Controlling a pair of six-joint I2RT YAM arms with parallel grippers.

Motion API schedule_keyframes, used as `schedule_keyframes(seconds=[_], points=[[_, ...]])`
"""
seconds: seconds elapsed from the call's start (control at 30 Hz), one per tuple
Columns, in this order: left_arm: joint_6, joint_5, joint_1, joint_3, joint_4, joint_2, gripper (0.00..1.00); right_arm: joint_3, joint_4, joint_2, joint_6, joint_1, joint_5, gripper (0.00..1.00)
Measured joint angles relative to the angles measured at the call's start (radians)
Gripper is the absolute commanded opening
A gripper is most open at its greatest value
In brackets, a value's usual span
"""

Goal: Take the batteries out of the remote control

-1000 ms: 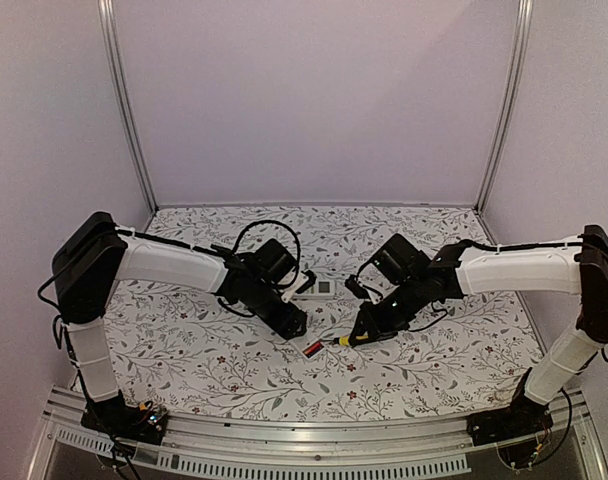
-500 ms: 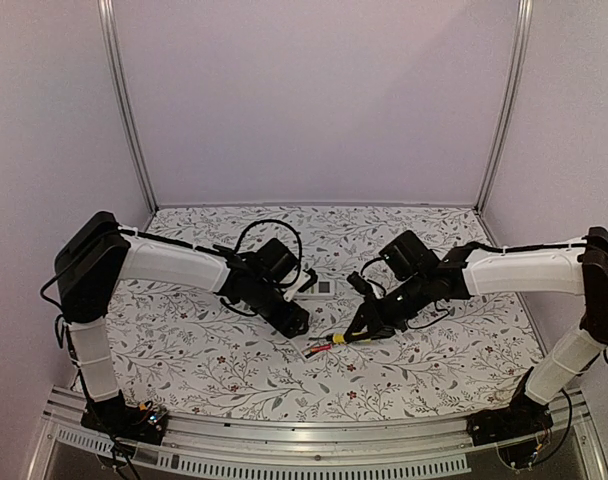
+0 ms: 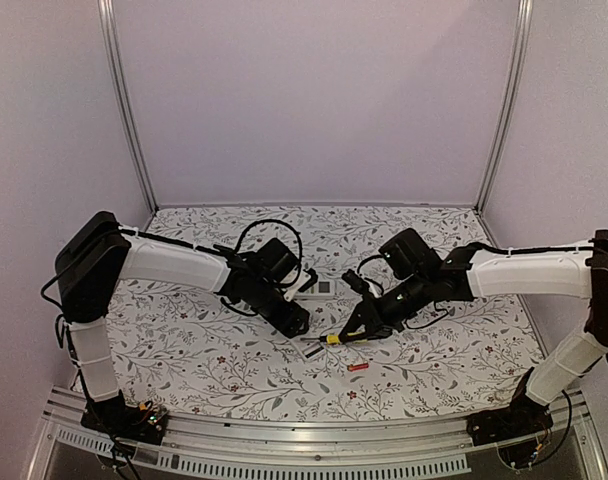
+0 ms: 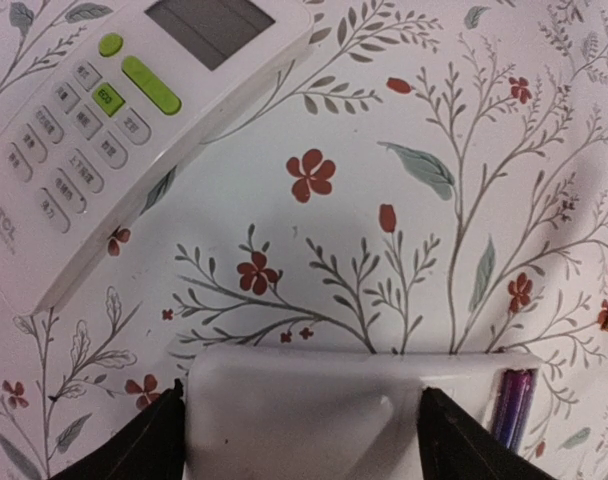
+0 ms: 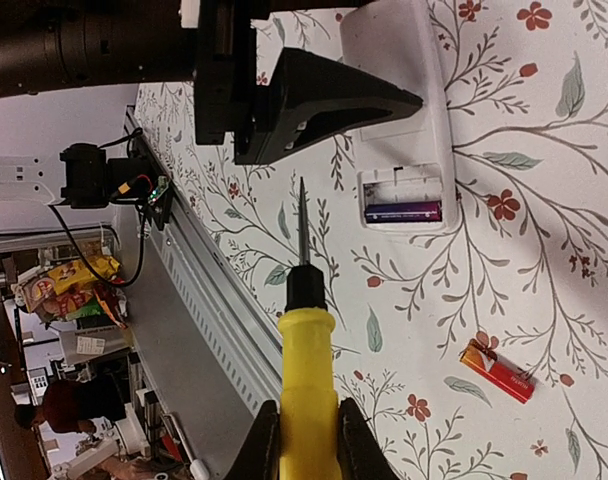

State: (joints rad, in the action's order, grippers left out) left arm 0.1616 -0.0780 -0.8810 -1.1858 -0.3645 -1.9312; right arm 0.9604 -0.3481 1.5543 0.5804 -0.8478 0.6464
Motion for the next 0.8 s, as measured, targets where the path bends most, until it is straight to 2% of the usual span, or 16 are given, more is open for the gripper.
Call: schedule_keyframes(seconds=[0.17,0.37,0.6,0.8], points=[[0.0,0.0,0.0,0.0,0.0,0.0,0.78,0.0,-0.02,-0.022,-0.008,0.0,-0.059,0.0],[0.0,0.0,0.0,-0.001,-0.001,0.0,0.79,0.021,-0.121,-0.048,-0.078,0.0,-0.198,0.0],[0.011,0.015,-0.006,0.003,-0.002,0.008,0.93,0.028,-0.176,-0.055,-0.111,0.0,-0.306,0.0],[0.02,0.04,-0.01,0.01,-0.065,0.06,0.96,0.028,-0.175,-0.09,-0.11,0.0,-0.361,0.0]])
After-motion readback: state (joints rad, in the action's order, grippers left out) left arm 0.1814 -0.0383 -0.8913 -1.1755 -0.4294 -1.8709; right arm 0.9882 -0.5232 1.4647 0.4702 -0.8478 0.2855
